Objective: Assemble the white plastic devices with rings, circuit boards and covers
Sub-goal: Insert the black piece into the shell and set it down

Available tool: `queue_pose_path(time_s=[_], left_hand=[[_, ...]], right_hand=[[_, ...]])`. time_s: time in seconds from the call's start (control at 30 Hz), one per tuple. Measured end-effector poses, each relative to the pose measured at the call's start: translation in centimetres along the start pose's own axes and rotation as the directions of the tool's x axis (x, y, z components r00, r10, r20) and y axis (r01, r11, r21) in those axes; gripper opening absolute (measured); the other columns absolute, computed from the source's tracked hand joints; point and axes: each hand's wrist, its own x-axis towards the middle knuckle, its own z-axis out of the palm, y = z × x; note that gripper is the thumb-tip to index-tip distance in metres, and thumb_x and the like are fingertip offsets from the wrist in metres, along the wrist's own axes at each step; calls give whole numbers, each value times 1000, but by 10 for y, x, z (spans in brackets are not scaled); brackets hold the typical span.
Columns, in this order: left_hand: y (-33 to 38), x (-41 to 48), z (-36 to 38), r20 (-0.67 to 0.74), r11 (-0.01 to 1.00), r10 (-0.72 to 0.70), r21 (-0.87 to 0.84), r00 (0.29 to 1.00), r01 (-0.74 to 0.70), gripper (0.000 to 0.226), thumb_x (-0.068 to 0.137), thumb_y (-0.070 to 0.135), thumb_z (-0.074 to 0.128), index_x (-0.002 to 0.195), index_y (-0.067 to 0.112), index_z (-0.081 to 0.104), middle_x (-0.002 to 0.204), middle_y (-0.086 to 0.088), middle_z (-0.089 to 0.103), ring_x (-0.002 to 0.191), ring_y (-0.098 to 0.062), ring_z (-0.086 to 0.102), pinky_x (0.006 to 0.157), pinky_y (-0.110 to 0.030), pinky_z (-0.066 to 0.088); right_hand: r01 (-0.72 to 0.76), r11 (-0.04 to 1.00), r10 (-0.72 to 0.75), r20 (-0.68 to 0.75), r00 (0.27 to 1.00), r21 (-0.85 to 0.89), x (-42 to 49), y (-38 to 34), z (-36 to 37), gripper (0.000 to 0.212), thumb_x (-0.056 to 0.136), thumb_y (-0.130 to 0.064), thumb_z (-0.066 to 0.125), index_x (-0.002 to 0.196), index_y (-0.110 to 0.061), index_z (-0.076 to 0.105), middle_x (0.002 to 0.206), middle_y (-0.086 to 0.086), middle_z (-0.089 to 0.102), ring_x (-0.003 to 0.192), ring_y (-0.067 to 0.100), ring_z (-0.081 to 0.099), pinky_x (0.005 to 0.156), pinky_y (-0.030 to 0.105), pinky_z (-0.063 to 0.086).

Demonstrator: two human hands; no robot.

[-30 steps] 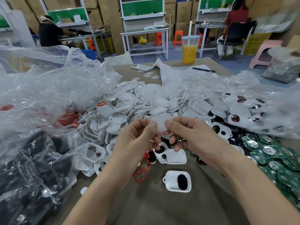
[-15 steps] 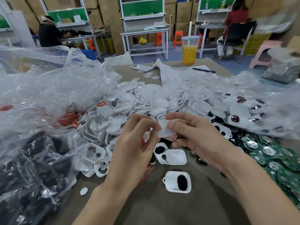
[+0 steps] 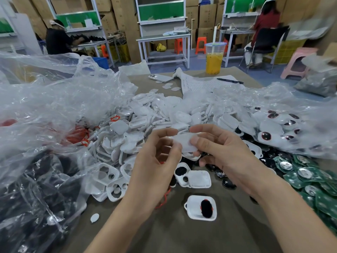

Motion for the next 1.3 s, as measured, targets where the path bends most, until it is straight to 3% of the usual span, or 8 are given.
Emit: queue_pose_path(time_s=[0.4,0.5,0.6,0.73,0.87,0.97,1.13,1.3], left_hand=[[-12,-1,1,24,985,83,147,996,-85,20,96,30,63,103,48,64,79,17,62,64,-3,55,57,-16,49],[-15,0,-1,19,968,109,226,994,-110,17,99,29,60,101,45,65,80,21,61,56,-2,54,49,-21,45],[-3,21,-8,-64,934,207,311,976,-177,24,99,20,62,98,44,66,88,24,67,73,3,64,66,-16,50],[19,91,-22,-88,905,200,398,976,-150,22,104,24,55,122,23,67,102,8,74,59,1,56,59,-17,48],[25,129,-22,-39,797,157,596,987,-103,34,105,24,52,137,15,58,134,-5,64,114,-15,60,98,-37,52],[22,134,2,239,644,198,700,951,-310,31,104,23,51,133,18,61,128,0,65,116,-15,59,101,-35,48],[2,148,34,456,89,-91,889,885,-449,40,104,37,46,138,19,54,135,-8,56,127,-29,45,104,-43,35],[-2,153,35,393,207,20,898,919,-389,24,105,30,43,120,22,60,116,-1,69,112,-25,56,98,-38,31]], right_hand=[[24,992,-26,-14,1000,-123,2,6,0,19,91,-21,72,105,-33,76,83,-6,71,71,10,65,61,22,54],[82,978,-101,-93,990,-190,4,8,2,21,94,-20,69,108,-34,73,87,-7,72,72,8,68,63,22,55],[138,968,-184,-216,959,-209,4,9,-1,21,97,-19,63,108,-35,72,92,-6,72,72,8,69,62,21,54],[154,966,-222,-358,907,-210,5,9,-6,28,100,-12,54,105,-34,71,97,-5,72,69,7,67,60,21,53],[127,942,-258,-433,863,-310,6,12,-11,30,99,-16,51,100,-41,68,93,-13,72,71,7,65,66,33,56],[128,935,-273,-443,854,-330,6,14,-12,29,99,-18,51,99,-42,68,93,-15,71,74,10,66,72,40,57],[116,908,-296,-420,858,-403,4,15,-10,27,99,-19,50,99,-41,66,92,-18,70,74,16,65,73,45,58],[80,902,-280,-431,858,-425,4,16,-12,27,100,-21,49,98,-43,64,91,-22,68,73,17,65,76,49,57]])
